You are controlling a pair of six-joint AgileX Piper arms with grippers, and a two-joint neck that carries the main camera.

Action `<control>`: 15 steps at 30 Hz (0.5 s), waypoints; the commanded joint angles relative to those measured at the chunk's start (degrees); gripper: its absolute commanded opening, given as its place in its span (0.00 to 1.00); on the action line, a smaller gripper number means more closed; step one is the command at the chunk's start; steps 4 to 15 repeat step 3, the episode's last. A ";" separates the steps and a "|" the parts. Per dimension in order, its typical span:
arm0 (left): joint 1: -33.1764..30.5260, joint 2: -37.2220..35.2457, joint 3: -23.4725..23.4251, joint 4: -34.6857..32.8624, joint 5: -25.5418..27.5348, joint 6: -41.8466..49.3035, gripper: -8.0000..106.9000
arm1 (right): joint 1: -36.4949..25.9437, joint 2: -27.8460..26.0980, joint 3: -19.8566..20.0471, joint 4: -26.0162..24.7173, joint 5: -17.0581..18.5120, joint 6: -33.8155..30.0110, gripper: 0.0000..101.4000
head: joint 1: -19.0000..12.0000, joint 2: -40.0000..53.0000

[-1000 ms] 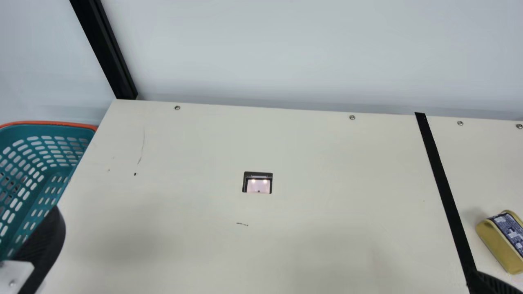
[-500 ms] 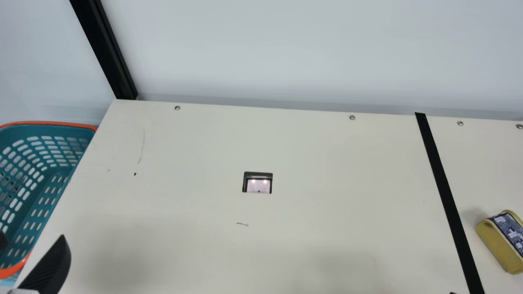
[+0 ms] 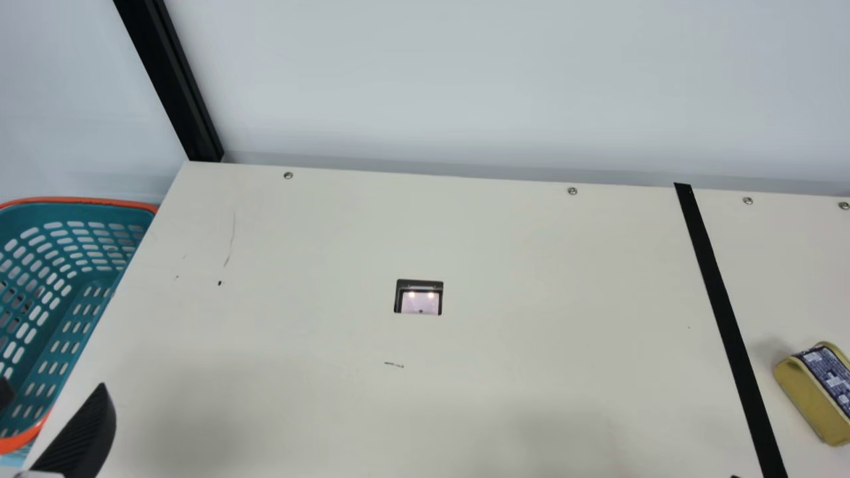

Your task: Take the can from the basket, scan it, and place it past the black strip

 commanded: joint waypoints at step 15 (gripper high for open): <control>0.00 0.00 0.00 0.00 0.00 0.00 0.85 | 0.00 0.00 0.00 0.00 0.00 0.00 1.00 | -2.22 0.87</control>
